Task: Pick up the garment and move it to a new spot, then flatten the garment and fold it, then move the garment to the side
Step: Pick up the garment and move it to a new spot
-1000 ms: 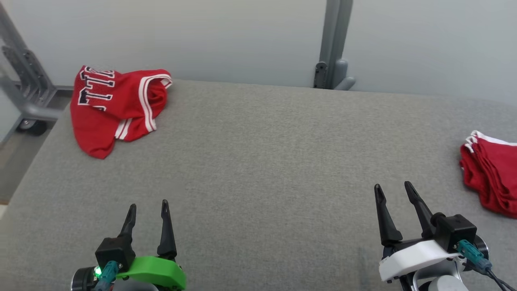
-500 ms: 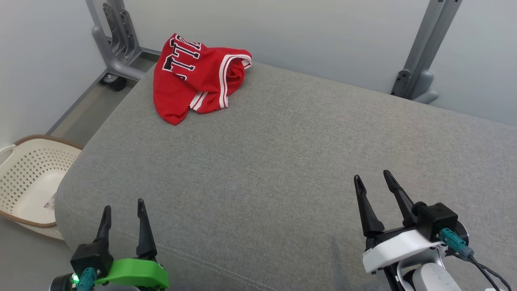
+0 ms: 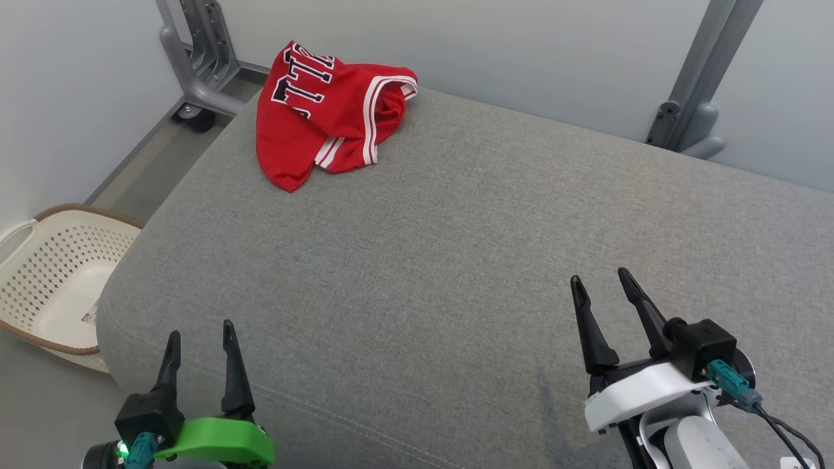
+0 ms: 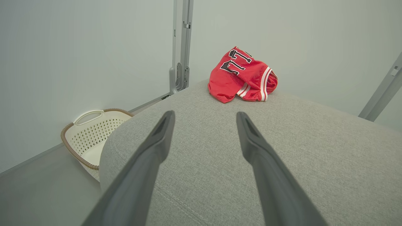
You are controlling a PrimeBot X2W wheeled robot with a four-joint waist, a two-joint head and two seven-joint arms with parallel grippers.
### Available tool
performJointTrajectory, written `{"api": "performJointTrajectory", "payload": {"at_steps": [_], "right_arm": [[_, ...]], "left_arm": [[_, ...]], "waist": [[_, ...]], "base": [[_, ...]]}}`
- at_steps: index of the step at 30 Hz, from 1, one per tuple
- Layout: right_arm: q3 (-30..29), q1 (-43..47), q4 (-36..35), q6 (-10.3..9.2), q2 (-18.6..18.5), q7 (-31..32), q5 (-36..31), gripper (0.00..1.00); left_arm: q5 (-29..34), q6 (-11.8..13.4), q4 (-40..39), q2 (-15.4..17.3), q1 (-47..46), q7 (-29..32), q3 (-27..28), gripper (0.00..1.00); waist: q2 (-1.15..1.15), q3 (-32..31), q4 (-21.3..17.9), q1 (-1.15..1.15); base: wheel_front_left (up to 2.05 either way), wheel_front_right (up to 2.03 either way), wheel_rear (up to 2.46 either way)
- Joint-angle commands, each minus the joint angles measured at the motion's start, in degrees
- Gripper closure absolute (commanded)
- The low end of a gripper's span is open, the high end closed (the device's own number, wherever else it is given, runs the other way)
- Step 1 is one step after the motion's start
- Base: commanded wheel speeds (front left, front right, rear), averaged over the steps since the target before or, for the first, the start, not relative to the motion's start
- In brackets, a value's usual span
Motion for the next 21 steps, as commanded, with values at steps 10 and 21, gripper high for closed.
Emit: {"api": "performJointTrajectory", "payload": {"at_steps": [10, 21], "right_arm": [[-2.96, 1.67, -2.69, -0.09, -0.18, 0.32, -1.92, 0.0], [-1.85, -4.22, -8.63, -0.09, -0.23, 4.29, -6.64, 0.0]], "left_arm": [[1.89, -2.27, 3.56, 1.71, -8.43, -0.06, -1.47, 0.0], [3.27, -4.35, 9.43, 8.67, -30.22, 1.53, -0.09, 0.0]], "waist": [[0.0, 2.9, 0.5, 0.0], [0.0, 15.31, -8.52, 0.0]], "base": [[0.0, 0.0, 0.0], [0.0, 0.0, 0.0]]}}
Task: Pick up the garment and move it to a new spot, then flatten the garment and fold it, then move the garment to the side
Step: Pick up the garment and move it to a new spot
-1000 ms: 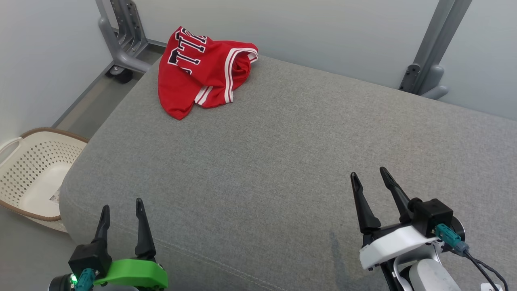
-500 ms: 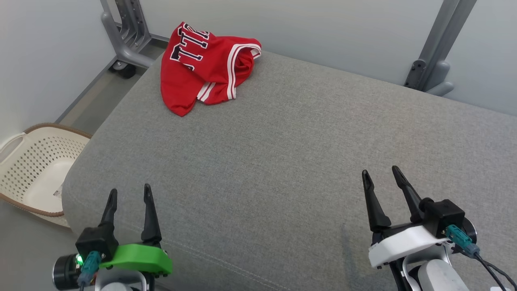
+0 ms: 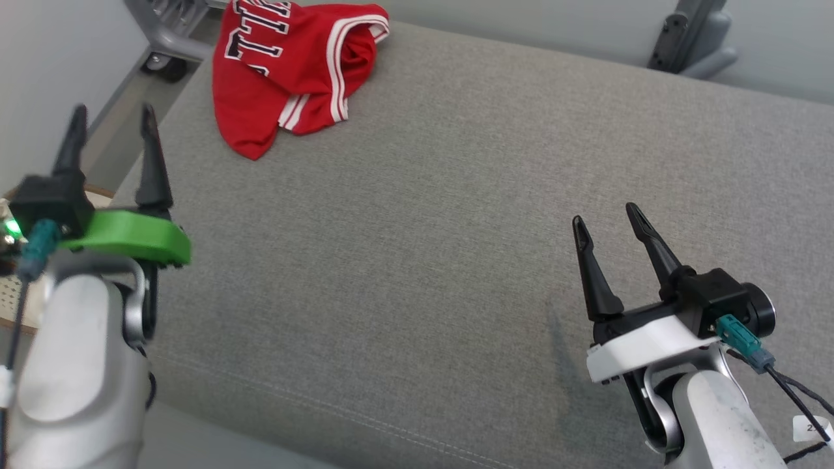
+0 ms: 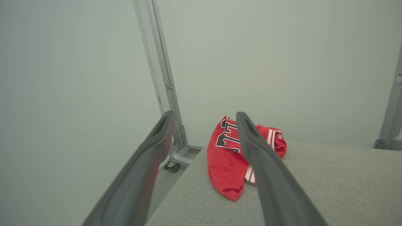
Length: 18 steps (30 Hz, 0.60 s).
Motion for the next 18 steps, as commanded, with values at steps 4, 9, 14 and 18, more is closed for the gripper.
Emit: {"api": "performJointTrajectory", "payload": {"at_steps": [4, 9, 14, 18], "right_arm": [[0.32, -2.88, -1.7, -0.09, -0.27, 0.67, -1.34, 0.0], [1.11, -5.11, -3.26, -0.08, -0.21, 0.94, -2.45, 0.0], [0.92, -6.31, -4.53, -0.09, -0.21, 1.11, -3.66, 0.0], [1.01, -6.86, -5.31, -0.08, -0.21, 0.84, -3.93, 0.0]], "left_arm": [[1.34, -0.87, 3.39, 3.25, -10.26, 1.98, 0.13, 0.0], [1.3, -2.35, 9.67, 6.56, -20.68, 5.91, 0.29, 0.0], [-0.39, -5.13, 17.53, 8.49, -28.72, 10.4, -0.34, 0.0], [-1.3, -6.4, 23.25, 9.74, -32.64, 12.9, -1.22, 0.0]], "waist": [[0.0, 10.91, -10.23, 0.0], [0.0, 15.93, -14.78, 0.0], [0.0, 19.8, -17.89, 0.0], [0.0, 22.13, -19.91, 0.0]], "base": [[0.0, 0.0, 0.0], [0.0, 0.0, 0.0], [0.0, 0.0, 0.0], [0.0, 0.0, 0.0]]}}
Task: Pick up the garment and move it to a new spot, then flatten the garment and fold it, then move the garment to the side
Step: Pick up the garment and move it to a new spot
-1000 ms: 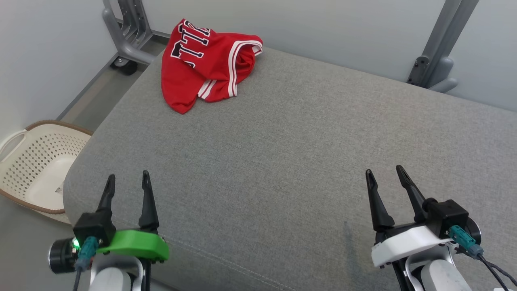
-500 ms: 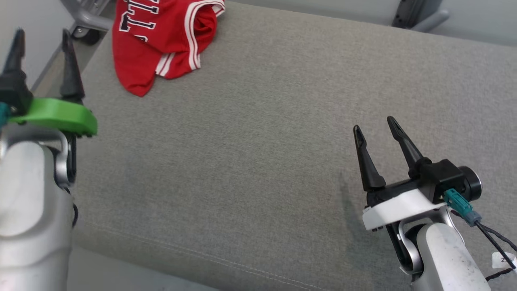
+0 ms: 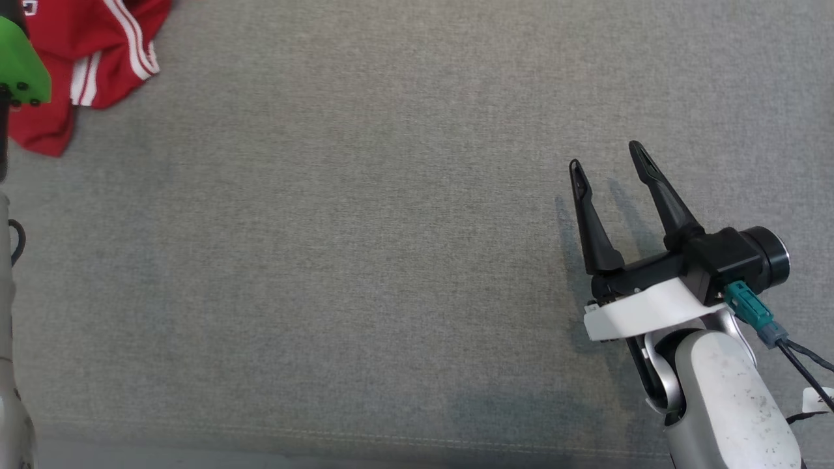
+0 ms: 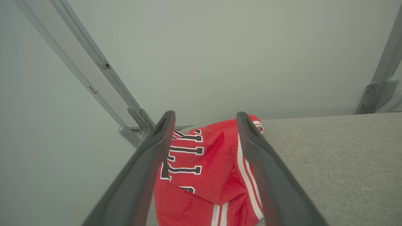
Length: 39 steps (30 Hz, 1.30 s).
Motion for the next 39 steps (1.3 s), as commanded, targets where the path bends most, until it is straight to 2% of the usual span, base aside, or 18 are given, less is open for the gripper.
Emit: {"api": "performJointTrajectory", "payload": {"at_steps": [1, 8, 12, 14, 20, 26, 27, 28, 29, 31, 39], "right_arm": [[-0.12, -1.06, -0.6, -0.09, -0.14, -0.19, -0.64, 0.0], [-0.57, -1.72, -2.83, -0.08, -0.14, -0.13, -1.27, 0.0], [-0.38, -2.07, -3.97, -0.08, -0.13, -0.06, -1.39, 0.0], [-0.22, -2.15, -4.45, -0.08, -0.13, -0.12, -1.41, 0.0], [-0.02, -2.09, -5.62, -0.09, -0.13, 0.1, -1.85, 0.0], [-0.25, -2.08, -7.03, -0.09, -0.13, 0.34, -2.29, 0.0], [-0.31, -2.12, -7.23, -0.09, -0.13, 0.37, -2.36, 0.0], [-0.36, -2.16, -7.34, -0.09, -0.13, 0.45, -2.42, 0.0], [-0.46, -2.2, -7.42, -0.09, -0.13, 0.37, -2.5, 0.0], [-0.64, -2.26, -7.42, -0.09, -0.13, 0.26, -2.49, 0.0], [-0.77, -1.77, -5.33, -0.09, -0.13, -1.14, -1.36, 0.0]], "left_arm": [[-0.57, -0.22, 1.38, 0.78, -1.65, 0.5, -0.15, 0.0], [0.96, -0.34, 8.29, 3.5, -5.57, 1.01, -2.04, 0.0], [1.38, 1.24, 11.93, 4.7, -7.0, 0.72, -2.05, 0.0], [2.81, 3.19, 13.22, 6.09, -7.78, 0.02, -2.68, 0.0], [2.94, 5.69, 17.1, 7.61, -9.09, -0.13, -2.37, 0.0], [2.26, 7.06, 20.55, 7.88, -9.63, 0.13, -2.17, 0.0], [2.1, 7.34, 20.96, 7.94, -9.68, -0.01, -2.11, 0.13], [1.99, 7.61, 21.35, 7.74, -9.61, -0.24, -2.16, 0.48], [1.89, 7.72, 21.59, 7.47, -9.61, -0.51, -2.27, 0.74], [1.8, 7.91, 21.8, 7.28, -9.71, -1.38, -2.3, 1.0], [1.27, 6.35, 21.67, 6.74, -10.24, -6.12, -3.38, 1.0]], "waist": [[0.0, 6.53, -6.36, -0.01], [0.0, 9.9, -8.48, -0.01], [0.0, 11.44, -9.5, -0.01], [0.0, 12.05, -9.96, -0.01], [0.0, 12.8, -10.75, -0.01], [0.0, 13.2, -11.22, -0.01], [0.0, 13.27, -11.25, -0.01], [0.0, 13.29, -11.26, -0.01], [0.0, 13.29, -11.23, -0.01], [0.0, 13.1, -11.1, -0.01], [0.0, 7.81, -10.34, -0.01]], "base": [[0.0, 0.0, 0.0], [0.0, 0.0, 0.0], [0.0, 0.0, 0.0], [0.0, 0.0, 0.0], [0.0, 0.0, 0.0], [0.0, 0.0, 0.0], [0.0, 0.0, 0.0], [0.0, 0.0, 0.0], [0.0, 0.0, 0.0], [0.0, 0.0, 0.0], [0.0, 0.0, 0.0]]}}
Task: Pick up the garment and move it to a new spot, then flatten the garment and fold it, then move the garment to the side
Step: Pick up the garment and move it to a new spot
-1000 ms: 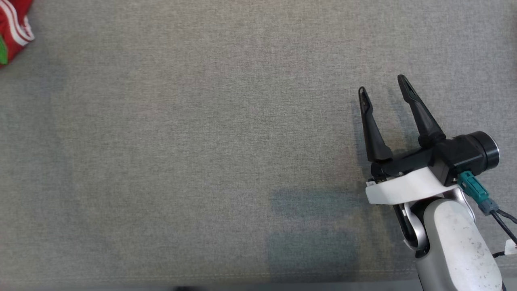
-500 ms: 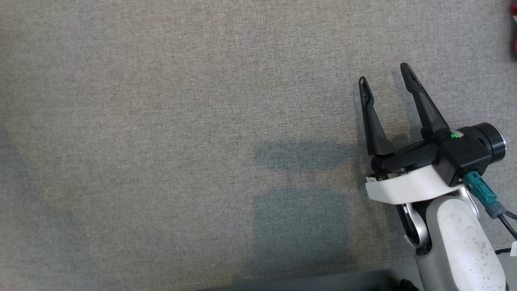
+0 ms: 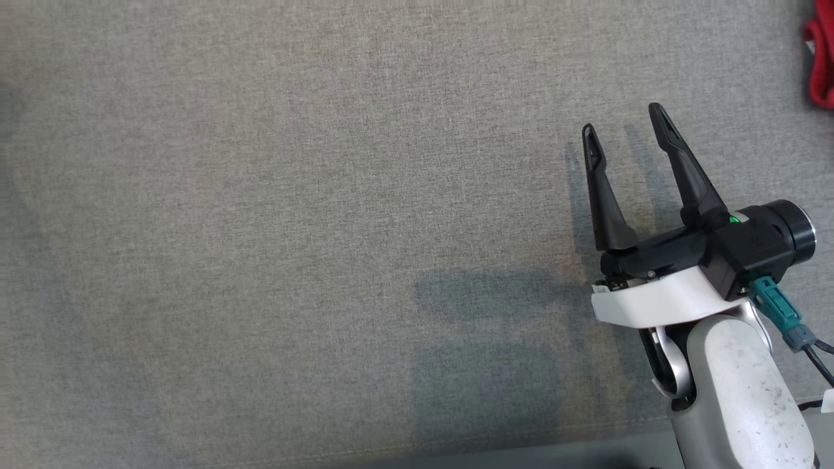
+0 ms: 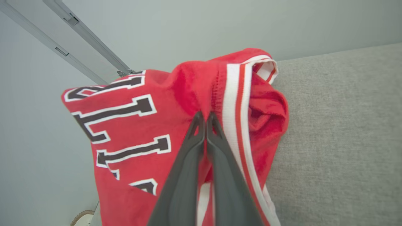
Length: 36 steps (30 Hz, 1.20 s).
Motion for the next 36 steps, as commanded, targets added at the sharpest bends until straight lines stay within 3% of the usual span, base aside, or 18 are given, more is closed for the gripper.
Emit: {"api": "performJointTrajectory", "payload": {"at_steps": [1, 15, 19, 28, 36], "right_arm": [[-0.19, 0.1, 0.73, -0.09, -0.11, -0.58, 0.6, 0.0], [-2.07, 5.33, 7.73, -0.09, -0.11, -2.94, 4.19, 0.0], [-2.9, 7.1, 8.76, -0.09, -0.1, -3.34, 4.87, 0.0], [-5.33, 12.29, 9.85, -0.09, -0.1, -3.91, 6.57, 0.0], [-5.09, 14.56, 9.72, -0.09, -0.11, -4.05, 7.64, 0.0]], "left_arm": [[-0.39, -0.56, -0.29, -0.16, -0.87, -1.17, -0.33, 1.0], [1.11, -6.58, -1.76, -3.04, -0.68, -5.32, -5.69, 1.0], [1.14, -7.26, -2.74, -4.43, -0.89, -5.69, -7.26, 1.0], [-1.74, -8.12, -8.57, -12.67, 3.27, -5.82, -13.23, 1.0], [-8.38, -8.11, -16.34, -20.3, 13.45, -4.78, -19.27, 1.0]], "waist": [[0.0, -3.31, 0.42, 0.0], [0.0, -21.19, 0.24, 0.0], [0.0, -24.75, -0.15, 0.0], [0.0, -32.25, -1.92, 0.0], [0.0, -33.54, -5.08, 0.0]], "base": [[0.0, 0.0, 0.0], [0.0, 0.0, 0.0], [0.0, 0.0, 0.0], [0.0, 0.0, 0.0], [0.0, 0.0, 0.0]]}}
